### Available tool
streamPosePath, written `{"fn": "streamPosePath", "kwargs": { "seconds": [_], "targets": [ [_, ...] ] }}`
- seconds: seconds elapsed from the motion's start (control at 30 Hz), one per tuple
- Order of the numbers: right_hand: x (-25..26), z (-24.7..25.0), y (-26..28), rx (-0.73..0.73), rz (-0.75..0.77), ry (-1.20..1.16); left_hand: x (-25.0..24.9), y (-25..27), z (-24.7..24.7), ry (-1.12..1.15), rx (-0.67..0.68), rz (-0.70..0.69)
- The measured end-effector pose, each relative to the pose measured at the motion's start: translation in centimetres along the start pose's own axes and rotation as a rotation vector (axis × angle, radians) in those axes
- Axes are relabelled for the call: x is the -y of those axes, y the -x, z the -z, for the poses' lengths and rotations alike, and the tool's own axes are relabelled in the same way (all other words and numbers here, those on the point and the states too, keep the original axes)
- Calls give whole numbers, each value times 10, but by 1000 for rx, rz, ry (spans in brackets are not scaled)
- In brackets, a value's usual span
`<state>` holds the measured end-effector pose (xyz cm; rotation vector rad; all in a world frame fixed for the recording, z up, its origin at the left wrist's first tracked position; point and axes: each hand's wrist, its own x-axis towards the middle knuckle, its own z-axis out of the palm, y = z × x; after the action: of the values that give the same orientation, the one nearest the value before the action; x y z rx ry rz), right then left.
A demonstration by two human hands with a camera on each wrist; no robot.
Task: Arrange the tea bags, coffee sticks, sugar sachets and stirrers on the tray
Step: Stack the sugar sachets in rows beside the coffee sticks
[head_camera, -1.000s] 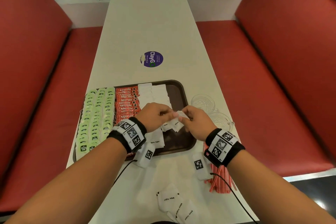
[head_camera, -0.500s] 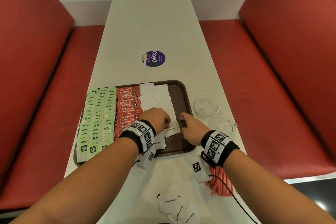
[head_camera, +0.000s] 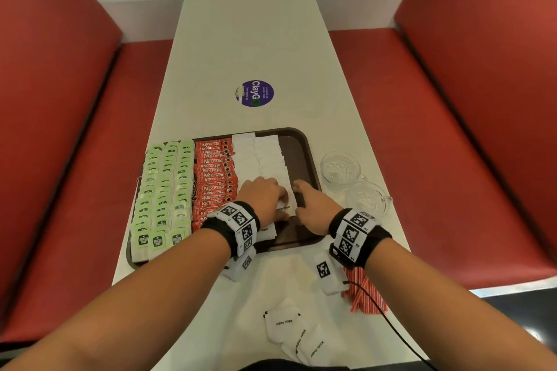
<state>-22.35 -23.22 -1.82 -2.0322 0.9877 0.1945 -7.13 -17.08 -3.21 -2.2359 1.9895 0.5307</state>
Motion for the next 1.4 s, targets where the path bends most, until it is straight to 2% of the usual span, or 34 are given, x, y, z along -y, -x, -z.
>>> {"fn": "streamPosePath", "kwargs": {
  "seconds": [0.17, 0.4, 0.57, 0.77, 1.03, 1.4],
  "targets": [
    [5, 1, 31, -58, 66, 42, -11, 31, 11, 124, -73, -79],
    [-10, -18, 82, 128, 87, 256, -32, 87, -16, 60, 158, -357],
    [-25, -49, 104, 235, 43, 364, -51, 115, -49, -36, 228, -443],
    [-35, -74, 125, 238, 52, 470, -61, 126, -68, -41, 211, -462],
    [-34, -78, 120, 218, 64, 488, -55, 119, -60, -77, 207, -434],
    [-33, -57, 106, 73, 30, 332, -24, 110, -39, 243, 55, -271]
  ]
}}
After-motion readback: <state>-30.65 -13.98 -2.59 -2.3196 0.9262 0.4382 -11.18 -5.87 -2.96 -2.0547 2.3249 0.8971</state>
